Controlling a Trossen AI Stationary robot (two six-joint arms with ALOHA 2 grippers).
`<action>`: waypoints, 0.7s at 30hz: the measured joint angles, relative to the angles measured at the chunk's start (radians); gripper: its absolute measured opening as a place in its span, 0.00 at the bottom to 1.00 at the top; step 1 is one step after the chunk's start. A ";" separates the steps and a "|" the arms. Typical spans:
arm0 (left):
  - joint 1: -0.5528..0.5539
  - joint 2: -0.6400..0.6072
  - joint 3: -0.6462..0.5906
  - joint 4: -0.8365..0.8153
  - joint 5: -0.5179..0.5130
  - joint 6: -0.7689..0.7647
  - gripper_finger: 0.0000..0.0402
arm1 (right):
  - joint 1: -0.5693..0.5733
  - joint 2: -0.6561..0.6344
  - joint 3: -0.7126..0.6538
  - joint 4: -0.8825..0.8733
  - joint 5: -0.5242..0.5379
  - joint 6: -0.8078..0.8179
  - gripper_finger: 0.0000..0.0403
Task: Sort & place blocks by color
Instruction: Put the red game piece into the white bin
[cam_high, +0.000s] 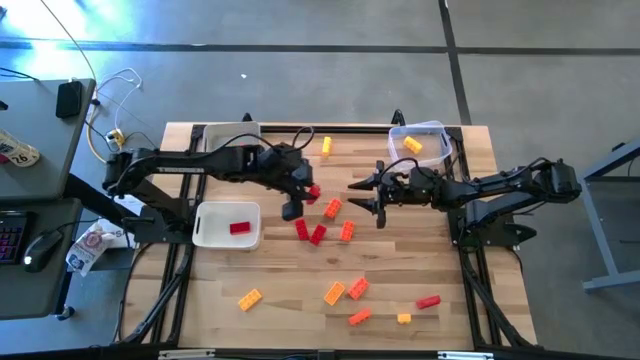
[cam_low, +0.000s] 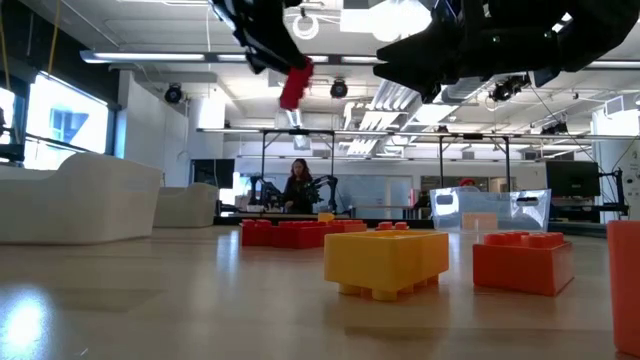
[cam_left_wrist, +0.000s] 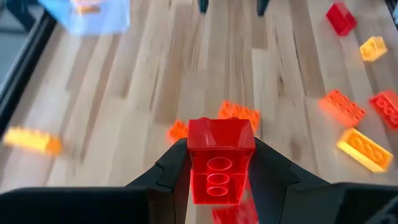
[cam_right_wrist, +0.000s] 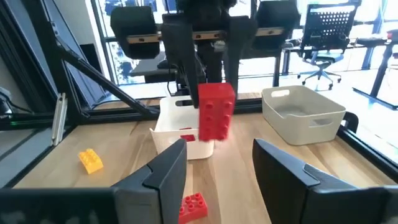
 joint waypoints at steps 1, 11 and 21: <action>-0.005 -0.013 0.000 -0.027 -0.005 -0.017 0.25 | 0.000 0.000 0.009 -0.019 -0.001 0.000 0.42; -0.105 -0.119 0.000 -0.348 -0.232 -0.183 0.25 | 0.000 0.000 0.185 -0.361 -0.003 -0.128 0.46; -0.171 -0.200 -0.106 -0.426 -0.261 -0.341 0.25 | -0.001 0.000 0.280 -0.626 -0.036 -0.211 0.46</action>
